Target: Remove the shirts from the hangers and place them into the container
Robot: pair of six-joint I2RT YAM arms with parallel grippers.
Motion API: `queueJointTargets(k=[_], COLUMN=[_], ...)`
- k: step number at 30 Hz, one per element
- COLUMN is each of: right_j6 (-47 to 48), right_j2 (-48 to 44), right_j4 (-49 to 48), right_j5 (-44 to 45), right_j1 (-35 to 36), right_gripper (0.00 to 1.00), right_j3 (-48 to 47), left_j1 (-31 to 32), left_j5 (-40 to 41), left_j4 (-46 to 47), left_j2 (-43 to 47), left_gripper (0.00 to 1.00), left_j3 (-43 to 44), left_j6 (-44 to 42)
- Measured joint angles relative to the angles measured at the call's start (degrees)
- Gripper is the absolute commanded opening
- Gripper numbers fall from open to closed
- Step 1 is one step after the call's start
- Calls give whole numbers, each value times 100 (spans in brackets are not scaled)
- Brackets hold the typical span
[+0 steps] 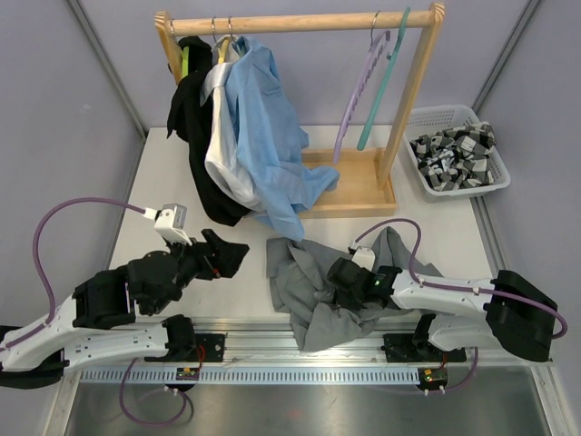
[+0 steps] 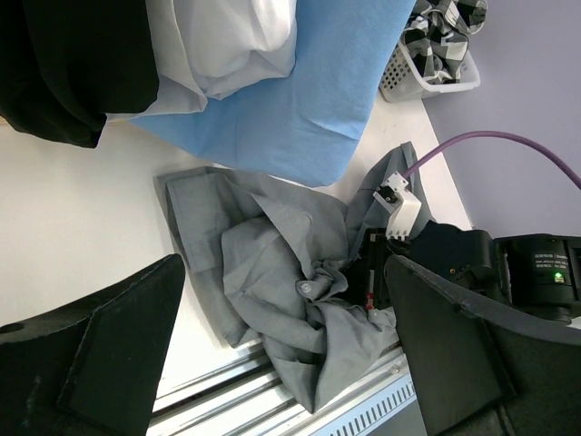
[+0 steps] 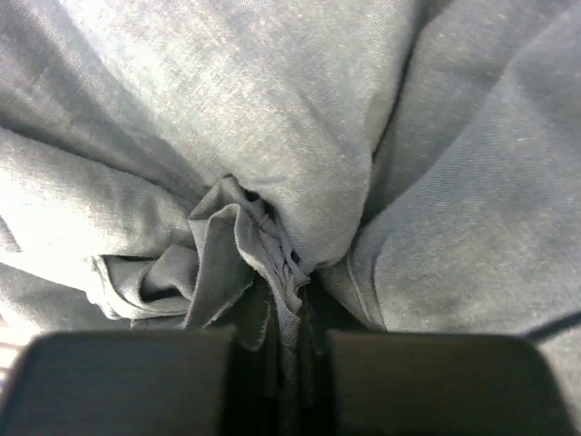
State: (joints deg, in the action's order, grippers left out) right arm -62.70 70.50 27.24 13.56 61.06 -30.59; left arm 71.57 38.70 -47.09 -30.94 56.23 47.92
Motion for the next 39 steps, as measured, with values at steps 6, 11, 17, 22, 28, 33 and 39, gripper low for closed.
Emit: queueJointTargets(k=[6,11,17,22,28,33,39], right_j6=[-332,-671,-1252,-2295,-2417,-1014,2531], right_j2=[286,-507,-1438,-1281,-1606,-1738,-1834], right_j4=[219,1679,3215,4411,4859,4802,2033], right_j5=[269,1423,3123,4245,5062,5731,5484], right_j1=[13,11,-2,-245,-815,-1252,-2824], right_gripper=[0,0,0,0,0,0,0], right_j3=[-363,-988,-2553,-3484,-4151,-4839,-4927], left_j1=[0,0,0,0,0,0,0], left_j5=[2,4,4,-15,-52,-90,-122], left_j4=[-39,-87,-90,-85,-87,-83,-33], left_j2=[13,68,83,35,4,-76,-153], left_gripper=[96,96,96,96,96,96,96], left_j3=[-2,-2,0,50,81,107,118], left_j6=[22,55,57,55,55,28,-35])
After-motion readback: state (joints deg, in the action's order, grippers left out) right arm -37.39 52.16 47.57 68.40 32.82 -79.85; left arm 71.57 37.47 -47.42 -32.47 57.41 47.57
